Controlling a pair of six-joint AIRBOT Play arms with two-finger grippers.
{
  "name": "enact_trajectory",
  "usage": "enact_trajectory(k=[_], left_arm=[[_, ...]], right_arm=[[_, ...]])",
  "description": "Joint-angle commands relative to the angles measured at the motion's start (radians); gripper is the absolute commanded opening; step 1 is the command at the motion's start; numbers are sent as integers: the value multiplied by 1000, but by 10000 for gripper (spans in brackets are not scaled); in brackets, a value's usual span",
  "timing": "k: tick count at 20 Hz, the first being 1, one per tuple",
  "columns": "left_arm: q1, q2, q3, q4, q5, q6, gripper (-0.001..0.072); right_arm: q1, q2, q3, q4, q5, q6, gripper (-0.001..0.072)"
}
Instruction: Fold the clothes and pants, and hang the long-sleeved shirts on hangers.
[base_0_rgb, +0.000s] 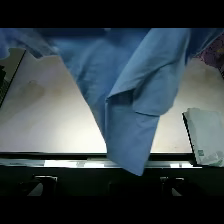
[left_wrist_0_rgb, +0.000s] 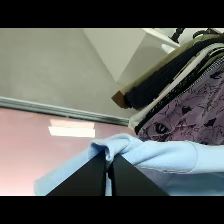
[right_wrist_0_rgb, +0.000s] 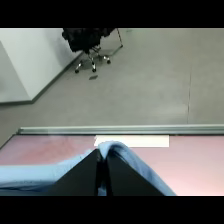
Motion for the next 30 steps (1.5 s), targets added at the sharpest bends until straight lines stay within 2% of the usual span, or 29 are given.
enact_trajectory(k=[1,3,7,9,12,15,18,20,21,22,25,26,30], left_arm=[[-54,-145,2,13,-6,1,15],[-96,-280,2,76,-6,0,15],[-138,-581,2,91,-2,-50,15],[-152,-709,2,90,19,-56,15],[-159,-839,2,74,32,-56,15],[-163,-884,2,53,28,-56,15],[-164,-875,3,53,21,-56,15],[-159,-863,3,53,12,-55,15],[-154,-856,3,53,4,-55,15],[-149,-850,3,53,-6,-55,15],[-131,-840,3,53,-57,-56,16],[-127,-839,3,53,-74,-55,16],[-126,-839,3,53,-101,-55,16]], right_arm=[[1,-223,0,51,-19,28,37],[2,-408,0,134,-11,63,38],[3,-763,0,423,-14,63,38],[3,-890,0,544,-10,63,38],[3,-991,0,617,5,63,38],[3,-999,0,614,19,3,52],[-6,-977,1,612,74,2,215],[-37,-927,1,608,167,-31,460],[-63,-891,0,592,234,-93,506],[-86,-848,0,519,333,-163,505],[-139,-740,-30,195,620,-272,506],[-169,-699,-88,186,636,-268,506],[-235,-565,-433,403,534,-244,504]])
